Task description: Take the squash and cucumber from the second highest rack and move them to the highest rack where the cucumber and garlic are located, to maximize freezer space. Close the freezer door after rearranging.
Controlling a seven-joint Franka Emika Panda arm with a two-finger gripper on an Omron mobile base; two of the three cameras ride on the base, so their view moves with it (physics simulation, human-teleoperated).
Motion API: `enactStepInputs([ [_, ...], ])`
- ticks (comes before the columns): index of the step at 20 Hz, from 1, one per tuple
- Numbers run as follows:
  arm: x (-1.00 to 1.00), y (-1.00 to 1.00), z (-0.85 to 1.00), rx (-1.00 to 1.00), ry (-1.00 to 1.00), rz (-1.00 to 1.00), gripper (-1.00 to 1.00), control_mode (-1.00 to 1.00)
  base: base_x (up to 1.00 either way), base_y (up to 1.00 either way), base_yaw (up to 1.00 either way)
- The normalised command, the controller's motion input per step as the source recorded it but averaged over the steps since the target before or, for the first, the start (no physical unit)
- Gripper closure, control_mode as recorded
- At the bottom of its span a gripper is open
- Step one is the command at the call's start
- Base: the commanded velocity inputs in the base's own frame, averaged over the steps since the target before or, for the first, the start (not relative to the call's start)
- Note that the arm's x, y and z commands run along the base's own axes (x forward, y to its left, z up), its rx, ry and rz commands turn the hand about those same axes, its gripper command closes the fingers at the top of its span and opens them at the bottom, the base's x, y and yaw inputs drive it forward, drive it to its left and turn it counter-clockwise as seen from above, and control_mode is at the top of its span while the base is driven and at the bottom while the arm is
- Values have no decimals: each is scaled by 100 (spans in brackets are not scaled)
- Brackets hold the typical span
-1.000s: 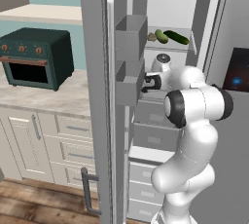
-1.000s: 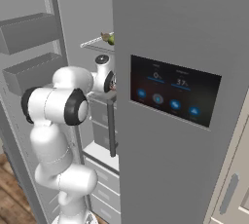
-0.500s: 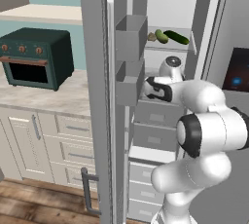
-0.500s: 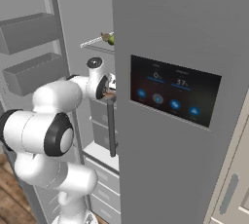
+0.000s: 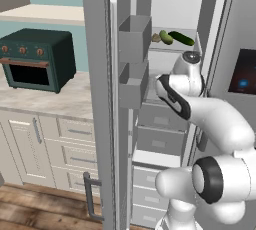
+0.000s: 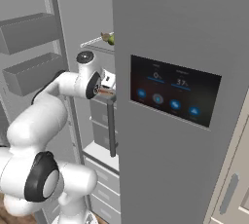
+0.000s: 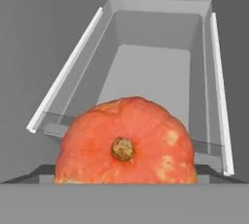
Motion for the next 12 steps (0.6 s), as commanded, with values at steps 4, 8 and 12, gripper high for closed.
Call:
enactStepInputs([
  [4, -50, 1, 66, 2, 0, -3, 100, -100, 0, 0, 0],
  [8, -39, 4, 69, 0, 4, -3, 100, -100, 0, 0, 0],
  [12, -29, 4, 65, 0, 9, -4, 100, -100, 0, 0, 0],
])
